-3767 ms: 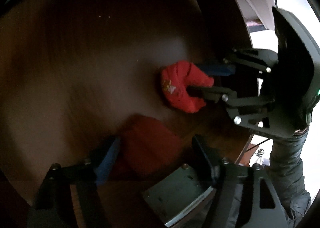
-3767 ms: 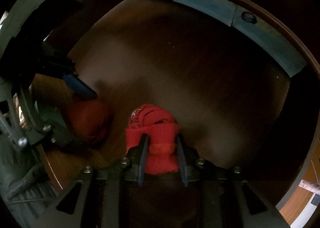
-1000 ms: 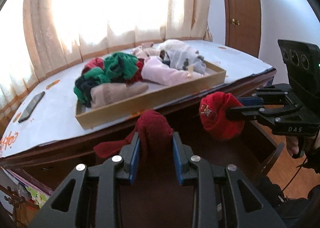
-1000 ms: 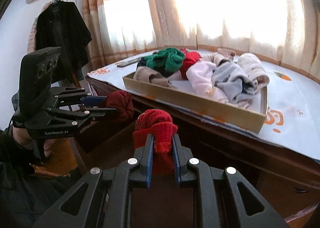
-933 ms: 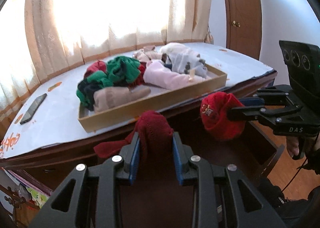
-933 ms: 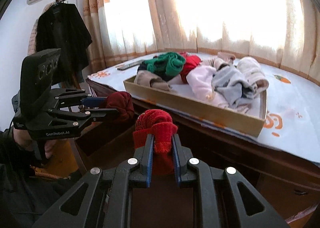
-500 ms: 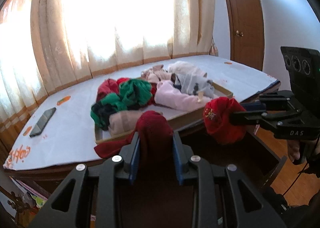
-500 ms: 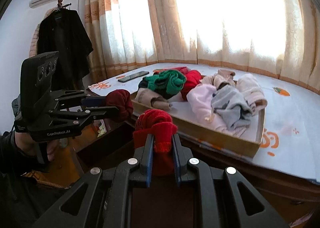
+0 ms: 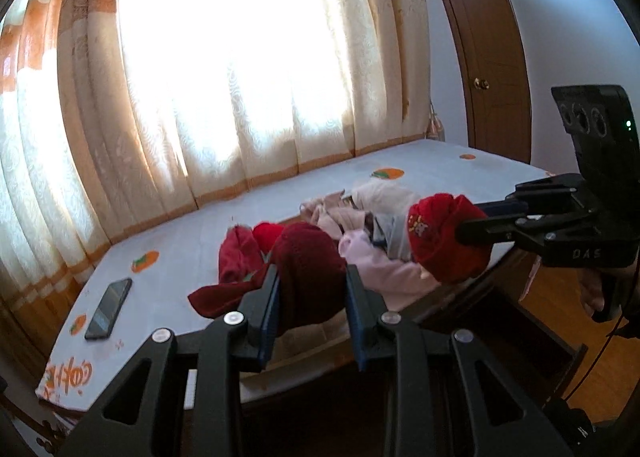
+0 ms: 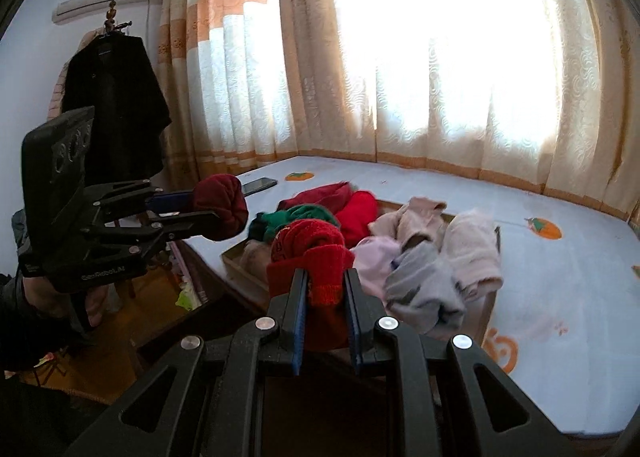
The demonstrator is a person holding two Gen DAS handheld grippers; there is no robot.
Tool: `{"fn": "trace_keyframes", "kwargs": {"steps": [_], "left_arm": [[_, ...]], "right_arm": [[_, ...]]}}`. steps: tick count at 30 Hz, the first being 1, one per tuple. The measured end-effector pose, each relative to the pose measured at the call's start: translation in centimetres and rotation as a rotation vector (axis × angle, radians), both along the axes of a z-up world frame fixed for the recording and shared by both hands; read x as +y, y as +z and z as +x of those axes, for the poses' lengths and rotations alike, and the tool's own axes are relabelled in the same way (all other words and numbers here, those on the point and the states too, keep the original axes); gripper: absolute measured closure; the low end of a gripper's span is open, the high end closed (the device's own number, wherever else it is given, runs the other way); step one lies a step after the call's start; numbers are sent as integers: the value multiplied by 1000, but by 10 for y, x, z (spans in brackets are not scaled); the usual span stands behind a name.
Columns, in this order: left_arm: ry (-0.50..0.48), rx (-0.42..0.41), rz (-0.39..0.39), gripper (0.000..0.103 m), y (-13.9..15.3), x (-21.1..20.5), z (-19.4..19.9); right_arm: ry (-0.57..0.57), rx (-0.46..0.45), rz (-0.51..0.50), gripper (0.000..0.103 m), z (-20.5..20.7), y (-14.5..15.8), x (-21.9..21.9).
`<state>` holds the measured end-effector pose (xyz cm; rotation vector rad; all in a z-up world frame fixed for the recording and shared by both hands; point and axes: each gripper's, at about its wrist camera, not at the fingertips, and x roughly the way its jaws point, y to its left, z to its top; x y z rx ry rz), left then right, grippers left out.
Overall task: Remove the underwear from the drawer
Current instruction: 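Lower both red socks into the tray and open both tools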
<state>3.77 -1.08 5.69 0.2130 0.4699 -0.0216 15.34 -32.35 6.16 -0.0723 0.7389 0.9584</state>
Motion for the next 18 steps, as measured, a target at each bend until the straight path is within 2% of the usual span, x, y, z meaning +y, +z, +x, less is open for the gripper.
{"fn": "trace_keyframes", "kwargs": {"steps": [8, 18], "left_arm": [[-17, 8, 6, 75, 13, 2, 42], [22, 19, 0, 75, 14, 15, 81]], "right_arm": [[-54, 32, -18, 84, 38, -6, 5], [-96, 73, -44, 84, 74, -22, 14]]}}
